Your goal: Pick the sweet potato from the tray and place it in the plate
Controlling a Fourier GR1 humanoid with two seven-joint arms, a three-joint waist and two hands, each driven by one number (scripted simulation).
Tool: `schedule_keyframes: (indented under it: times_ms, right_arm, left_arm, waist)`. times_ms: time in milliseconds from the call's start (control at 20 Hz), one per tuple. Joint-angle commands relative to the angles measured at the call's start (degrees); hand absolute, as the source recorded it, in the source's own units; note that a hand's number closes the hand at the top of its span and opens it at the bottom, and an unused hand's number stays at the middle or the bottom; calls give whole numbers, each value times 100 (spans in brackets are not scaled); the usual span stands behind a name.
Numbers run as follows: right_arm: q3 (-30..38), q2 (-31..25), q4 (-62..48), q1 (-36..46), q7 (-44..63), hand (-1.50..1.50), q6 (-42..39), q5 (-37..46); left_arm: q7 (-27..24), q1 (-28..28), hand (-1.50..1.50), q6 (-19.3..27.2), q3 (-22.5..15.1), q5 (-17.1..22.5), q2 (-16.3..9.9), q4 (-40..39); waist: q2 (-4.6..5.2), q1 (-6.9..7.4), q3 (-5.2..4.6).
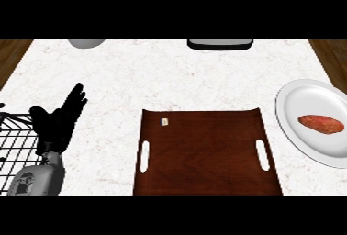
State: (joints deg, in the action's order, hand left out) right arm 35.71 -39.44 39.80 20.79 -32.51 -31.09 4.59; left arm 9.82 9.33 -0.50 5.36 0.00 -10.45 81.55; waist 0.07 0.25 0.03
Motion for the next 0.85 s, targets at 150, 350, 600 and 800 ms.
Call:
schedule_keyframes:
  times_ms: [150,350,600,800]
  right_arm:
    - [2,-851,-1387,223,-970,-150,-347,69]
    - [-112,-1002,-1585,-219,-1617,-150,-339,194]
    - [-275,-1267,-1909,-62,-1629,-150,-313,252]
    - [-421,-1215,-2227,-27,-1830,-150,13,410]
  left_arm:
    - [-198,92,0,-161,122,35,-89,-272]
    - [-77,-24,0,-247,138,170,-62,-81]
    - [-165,177,0,-78,85,-71,-26,-296]
    - [-144,-208,0,-126,47,8,24,160]
  waist:
    - [26,54,9]
    - [31,63,17]
    - [35,37,15]
    - [41,120,25]
